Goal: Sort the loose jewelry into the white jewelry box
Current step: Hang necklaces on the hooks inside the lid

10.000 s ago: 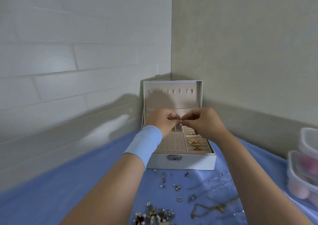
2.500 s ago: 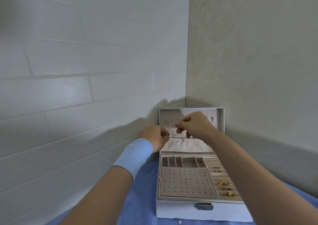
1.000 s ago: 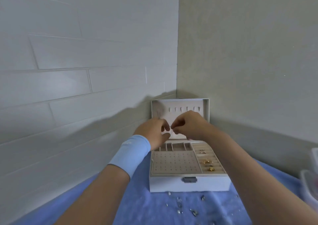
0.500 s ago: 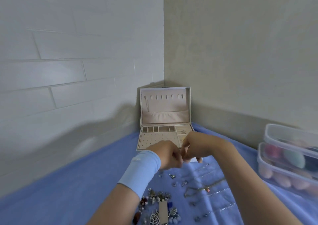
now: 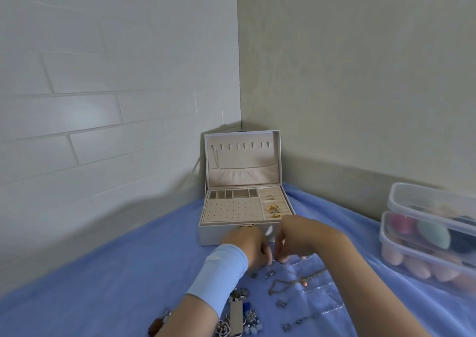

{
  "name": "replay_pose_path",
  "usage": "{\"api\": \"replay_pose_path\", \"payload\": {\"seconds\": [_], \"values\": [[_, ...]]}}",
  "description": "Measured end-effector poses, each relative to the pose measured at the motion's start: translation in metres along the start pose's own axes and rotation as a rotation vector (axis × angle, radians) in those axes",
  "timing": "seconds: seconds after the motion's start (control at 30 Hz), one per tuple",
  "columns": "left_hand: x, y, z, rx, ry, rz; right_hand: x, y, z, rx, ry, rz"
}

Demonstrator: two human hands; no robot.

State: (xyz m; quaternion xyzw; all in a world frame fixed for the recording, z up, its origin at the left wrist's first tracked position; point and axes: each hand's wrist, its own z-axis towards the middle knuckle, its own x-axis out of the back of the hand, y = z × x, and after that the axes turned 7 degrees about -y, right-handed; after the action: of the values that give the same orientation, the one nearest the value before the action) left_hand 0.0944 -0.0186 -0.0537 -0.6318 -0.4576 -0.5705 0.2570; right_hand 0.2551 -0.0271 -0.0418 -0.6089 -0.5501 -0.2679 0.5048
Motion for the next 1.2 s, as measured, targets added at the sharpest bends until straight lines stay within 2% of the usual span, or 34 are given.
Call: {"api": "replay_pose_path", "payload": {"seconds": [0.23,0.33,0.47,0.63,0.83,1.07,1.2], "values": [[0.015,-0.026,-0.007,-0.022,0.068,-0.428,0.016,-0.014,-0.008,0.186,0.051,0.300],[0.028,-0.034,-0.009,-0.026,0.101,-0.543,0.027,-0.022,-0.008,0.216,0.070,0.391],[0.045,-0.046,-0.010,-0.122,0.122,-0.714,0.044,-0.032,-0.003,0.235,0.179,0.466],[0.057,-0.066,-0.010,-0.184,0.218,-0.782,0.060,-0.043,0.008,0.245,0.179,0.490],[0.069,-0.089,-0.012,-0.186,0.285,-0.689,0.063,-0.058,0.024,0.281,0.148,0.515],[0.079,-0.102,-0.013,-0.150,0.181,-0.482,0.059,-0.057,0.036,0.294,0.141,0.558],[0.077,-0.102,-0.013,-0.165,0.231,-0.551,0.053,-0.055,0.041,0.310,0.086,0.573]]}}
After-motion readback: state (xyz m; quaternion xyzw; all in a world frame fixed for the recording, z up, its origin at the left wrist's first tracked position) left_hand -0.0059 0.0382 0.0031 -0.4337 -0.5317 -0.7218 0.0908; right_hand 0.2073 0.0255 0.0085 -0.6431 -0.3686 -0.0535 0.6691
